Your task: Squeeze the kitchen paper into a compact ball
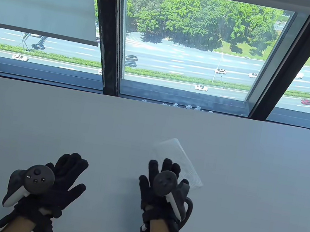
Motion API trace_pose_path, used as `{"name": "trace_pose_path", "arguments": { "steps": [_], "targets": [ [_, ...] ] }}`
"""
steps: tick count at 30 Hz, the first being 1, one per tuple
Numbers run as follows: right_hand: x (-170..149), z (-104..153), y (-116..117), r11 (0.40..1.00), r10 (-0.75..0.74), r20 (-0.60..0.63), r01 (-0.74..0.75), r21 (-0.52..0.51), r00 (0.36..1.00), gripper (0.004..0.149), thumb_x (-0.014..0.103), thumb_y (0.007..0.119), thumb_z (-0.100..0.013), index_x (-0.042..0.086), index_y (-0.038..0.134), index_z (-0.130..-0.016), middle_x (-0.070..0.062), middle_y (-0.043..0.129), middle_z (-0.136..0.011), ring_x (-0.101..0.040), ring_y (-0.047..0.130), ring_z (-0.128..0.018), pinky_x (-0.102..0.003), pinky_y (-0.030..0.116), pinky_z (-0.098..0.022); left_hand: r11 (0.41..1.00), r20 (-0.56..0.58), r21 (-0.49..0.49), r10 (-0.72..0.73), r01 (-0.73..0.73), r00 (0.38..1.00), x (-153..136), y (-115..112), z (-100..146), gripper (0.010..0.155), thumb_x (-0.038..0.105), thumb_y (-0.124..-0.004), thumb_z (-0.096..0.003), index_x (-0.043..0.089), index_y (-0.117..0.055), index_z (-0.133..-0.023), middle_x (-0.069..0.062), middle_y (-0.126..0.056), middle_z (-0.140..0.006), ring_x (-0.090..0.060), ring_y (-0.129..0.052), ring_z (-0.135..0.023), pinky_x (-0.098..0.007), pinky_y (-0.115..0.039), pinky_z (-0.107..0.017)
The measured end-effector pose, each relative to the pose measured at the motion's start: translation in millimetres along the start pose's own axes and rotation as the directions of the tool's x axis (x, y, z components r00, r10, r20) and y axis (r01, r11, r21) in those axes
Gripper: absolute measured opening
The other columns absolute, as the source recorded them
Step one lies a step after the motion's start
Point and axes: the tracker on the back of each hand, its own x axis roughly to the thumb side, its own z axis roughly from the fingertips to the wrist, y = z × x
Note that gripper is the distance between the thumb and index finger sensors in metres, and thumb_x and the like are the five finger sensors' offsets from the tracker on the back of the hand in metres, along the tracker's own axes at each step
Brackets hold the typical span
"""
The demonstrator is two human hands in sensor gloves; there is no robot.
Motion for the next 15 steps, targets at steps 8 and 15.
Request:
{"name": "trace_pose_path", "arguments": {
  "steps": [8, 15],
  "targets": [
    [-21, -8, -9, 0.998, -0.012, -0.113, 0.004, -0.069, 0.994, 0.07, 0.071, 0.047, -0.057, 0.051, 0.012, -0.113, 0.007, -0.008, -0.115, -0.023, -0.01, -0.111, -0.059, 0.008, -0.078, 1.0, 0.026, -0.02, 0.001, -0.001, 1.0, 1, -4, 1, 0.075, 0.078, -0.059, -0.0485, 0.061, -0.025, -0.113, 0.026, -0.01, -0.129, -0.007, -0.003, -0.123, -0.053, -0.005, -0.085],
    [-53, -31, 42, 0.943, 0.31, -0.238, -0.265, 0.202, 0.92, 0.072, 0.067, 0.053, -0.057, 0.051, 0.007, -0.11, 0.013, -0.007, -0.114, -0.02, -0.007, -0.111, -0.057, 0.011, -0.079, 0.999, 0.034, -0.044, -0.014, 0.015, 0.999, 2, -8, 0, 0.075, 0.077, -0.059, -0.0486, 0.06, -0.027, -0.114, 0.025, -0.011, -0.13, -0.008, -0.005, -0.123, -0.054, -0.006, -0.084]
  ]
}}
